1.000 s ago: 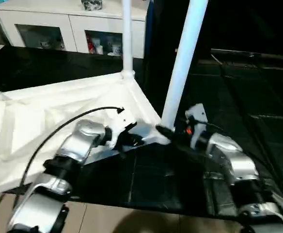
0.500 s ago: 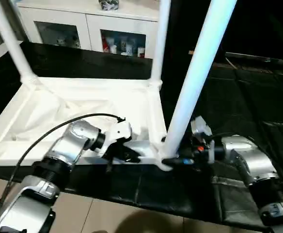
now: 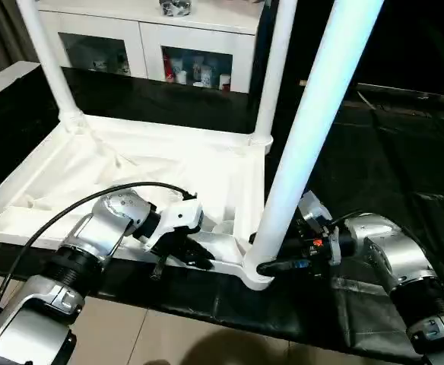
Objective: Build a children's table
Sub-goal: Rotate leg to tighten
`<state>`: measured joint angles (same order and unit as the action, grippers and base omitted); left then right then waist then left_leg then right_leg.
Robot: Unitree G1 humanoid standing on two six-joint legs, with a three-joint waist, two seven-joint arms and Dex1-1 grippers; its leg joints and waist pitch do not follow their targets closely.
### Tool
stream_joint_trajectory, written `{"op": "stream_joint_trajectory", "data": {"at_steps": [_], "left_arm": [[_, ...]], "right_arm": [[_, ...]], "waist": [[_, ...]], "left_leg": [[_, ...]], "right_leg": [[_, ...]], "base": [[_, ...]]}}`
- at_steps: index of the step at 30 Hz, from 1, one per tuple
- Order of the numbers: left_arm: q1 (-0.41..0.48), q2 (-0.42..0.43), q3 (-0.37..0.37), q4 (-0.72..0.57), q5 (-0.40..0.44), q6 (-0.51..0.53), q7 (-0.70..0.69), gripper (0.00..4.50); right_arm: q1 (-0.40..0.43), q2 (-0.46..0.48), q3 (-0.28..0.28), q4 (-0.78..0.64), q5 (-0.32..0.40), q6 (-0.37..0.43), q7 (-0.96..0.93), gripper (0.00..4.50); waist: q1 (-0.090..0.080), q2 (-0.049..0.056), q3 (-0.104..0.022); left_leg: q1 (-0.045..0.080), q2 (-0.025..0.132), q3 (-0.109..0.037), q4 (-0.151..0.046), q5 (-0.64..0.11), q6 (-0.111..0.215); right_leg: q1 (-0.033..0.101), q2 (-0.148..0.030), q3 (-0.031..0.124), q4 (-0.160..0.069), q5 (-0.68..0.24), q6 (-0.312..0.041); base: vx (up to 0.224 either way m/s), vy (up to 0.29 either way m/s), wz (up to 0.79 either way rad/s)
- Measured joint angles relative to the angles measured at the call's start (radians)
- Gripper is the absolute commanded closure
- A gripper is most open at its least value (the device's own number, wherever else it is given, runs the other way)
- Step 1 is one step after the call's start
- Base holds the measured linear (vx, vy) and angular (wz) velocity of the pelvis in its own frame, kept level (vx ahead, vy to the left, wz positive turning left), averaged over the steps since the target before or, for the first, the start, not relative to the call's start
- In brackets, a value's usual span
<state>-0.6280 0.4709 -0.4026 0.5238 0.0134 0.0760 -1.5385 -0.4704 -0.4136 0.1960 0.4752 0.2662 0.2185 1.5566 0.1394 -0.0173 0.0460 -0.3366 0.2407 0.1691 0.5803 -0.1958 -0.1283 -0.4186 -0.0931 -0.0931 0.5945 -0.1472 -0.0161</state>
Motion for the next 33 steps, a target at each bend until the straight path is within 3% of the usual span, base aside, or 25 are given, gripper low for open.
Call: {"op": "stream_joint_trajectory", "data": {"at_steps": [6,15,22,27,33], "left_arm": [[0.001,0.007,-0.004,-0.004,-0.001,-0.011,-0.001,4.50],[0.001,0.009,-0.002,-0.008,-0.003,-0.008,0.004,4.50],[-0.005,-0.033,0.041,0.026,0.008,0.083,0.121,4.50],[-0.053,-0.109,0.087,0.114,0.033,0.176,0.306,4.50],[-0.103,-0.210,0.149,0.198,0.045,0.246,0.517,4.50]], "right_arm": [[-0.005,0.000,0.006,-0.001,0.002,-0.003,0.002,2.24],[-0.002,0.001,0.003,-0.022,0.004,0.014,-0.007,2.38],[0.021,0.035,-0.053,-0.034,0.002,0.069,-0.172,2.38],[-0.004,0.137,-0.131,0.009,-0.066,0.053,-0.497,2.47],[-0.067,0.248,-0.172,0.048,-0.147,0.075,-0.838,2.53]], "waist": [[0.001,0.000,0.000],[0.002,0.000,-0.001],[-0.004,0.001,-0.001],[-0.053,0.000,-0.002],[-0.067,0.000,-0.002]], "left_leg": [[0.001,0.000,0.000,0.000,0.000,0.000],[0.003,0.000,0.000,0.000,0.000,0.000],[0.005,-0.001,0.000,0.001,0.000,0.000],[0.006,-0.002,-0.002,0.001,0.002,-0.004],[0.006,-0.002,-0.003,0.000,0.002,-0.004]], "right_leg": [[0.000,0.000,0.000,0.001,0.000,0.000],[0.002,0.000,0.000,0.001,0.000,0.000],[0.002,0.000,0.001,0.002,-0.002,0.004],[0.002,0.000,-0.001,0.000,-0.002,0.005],[0.001,0.001,-0.001,0.001,-0.002,0.005]], "base": [[0.000,0.000,0.00],[0.000,0.000,0.00],[0.000,0.000,0.00],[0.000,0.000,0.00],[0.000,0.000,0.00]]}}
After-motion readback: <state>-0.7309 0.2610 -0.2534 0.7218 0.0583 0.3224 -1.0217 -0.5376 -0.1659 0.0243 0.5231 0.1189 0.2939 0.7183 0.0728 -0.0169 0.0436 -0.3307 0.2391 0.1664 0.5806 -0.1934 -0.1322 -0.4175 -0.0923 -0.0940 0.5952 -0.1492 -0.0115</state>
